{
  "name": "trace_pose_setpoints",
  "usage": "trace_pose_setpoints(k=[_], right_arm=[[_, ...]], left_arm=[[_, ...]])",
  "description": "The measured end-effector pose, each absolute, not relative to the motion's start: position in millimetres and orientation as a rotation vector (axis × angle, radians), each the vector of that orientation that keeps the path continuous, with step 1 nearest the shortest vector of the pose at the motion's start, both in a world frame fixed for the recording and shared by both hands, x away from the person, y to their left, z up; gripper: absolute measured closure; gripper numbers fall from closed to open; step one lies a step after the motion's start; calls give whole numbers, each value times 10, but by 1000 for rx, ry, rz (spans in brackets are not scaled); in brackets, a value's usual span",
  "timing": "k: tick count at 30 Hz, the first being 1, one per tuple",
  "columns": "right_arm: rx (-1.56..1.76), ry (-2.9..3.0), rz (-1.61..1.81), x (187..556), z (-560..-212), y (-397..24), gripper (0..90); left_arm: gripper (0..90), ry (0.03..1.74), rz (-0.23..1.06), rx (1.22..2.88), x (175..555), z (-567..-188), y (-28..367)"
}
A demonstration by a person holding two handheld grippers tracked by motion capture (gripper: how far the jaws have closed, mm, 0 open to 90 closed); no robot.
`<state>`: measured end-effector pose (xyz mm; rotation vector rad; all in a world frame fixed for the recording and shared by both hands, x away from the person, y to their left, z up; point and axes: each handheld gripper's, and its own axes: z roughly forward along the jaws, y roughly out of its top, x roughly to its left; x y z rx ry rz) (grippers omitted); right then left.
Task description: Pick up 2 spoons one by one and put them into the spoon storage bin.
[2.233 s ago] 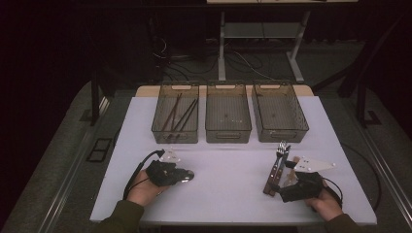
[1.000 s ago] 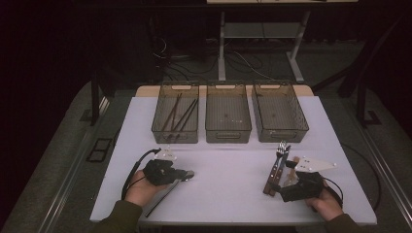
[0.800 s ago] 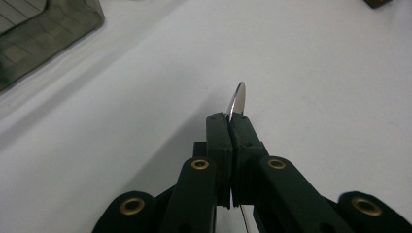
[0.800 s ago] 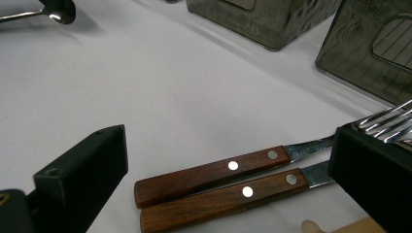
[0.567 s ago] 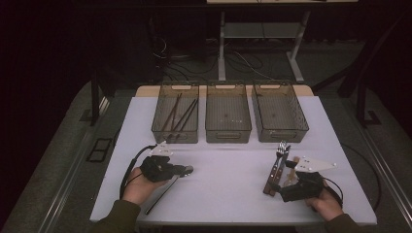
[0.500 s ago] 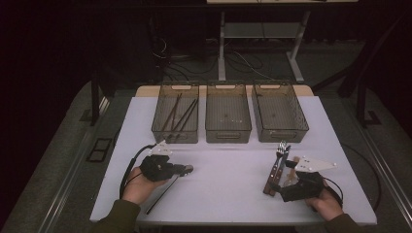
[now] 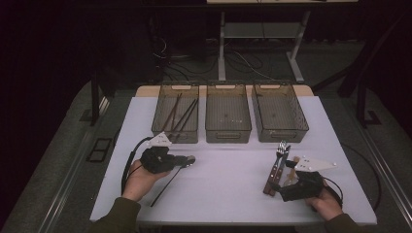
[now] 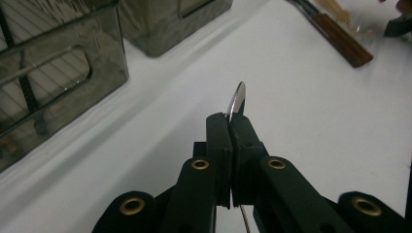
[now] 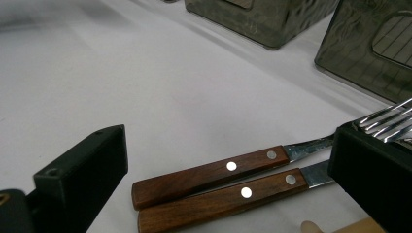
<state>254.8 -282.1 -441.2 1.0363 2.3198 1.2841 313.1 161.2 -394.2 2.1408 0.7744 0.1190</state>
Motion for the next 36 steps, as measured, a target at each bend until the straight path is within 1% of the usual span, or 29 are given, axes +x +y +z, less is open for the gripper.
trace_pose_setpoints(k=[12, 29, 36], right_arm=[[1038, 2318, 1285, 2536, -4407, -2822, 5], [1051, 2310, 1294, 2522, -4404, -2817, 6], [1041, 2310, 1295, 2516, -4398, -2807, 6]], left_arm=[[891, 760, 159, 2113, 3265, -3827, 1464], [891, 758, 201, 2054, 3627, -3660, 1204], [891, 745, 220, 2048, 3816, -3519, 1069]])
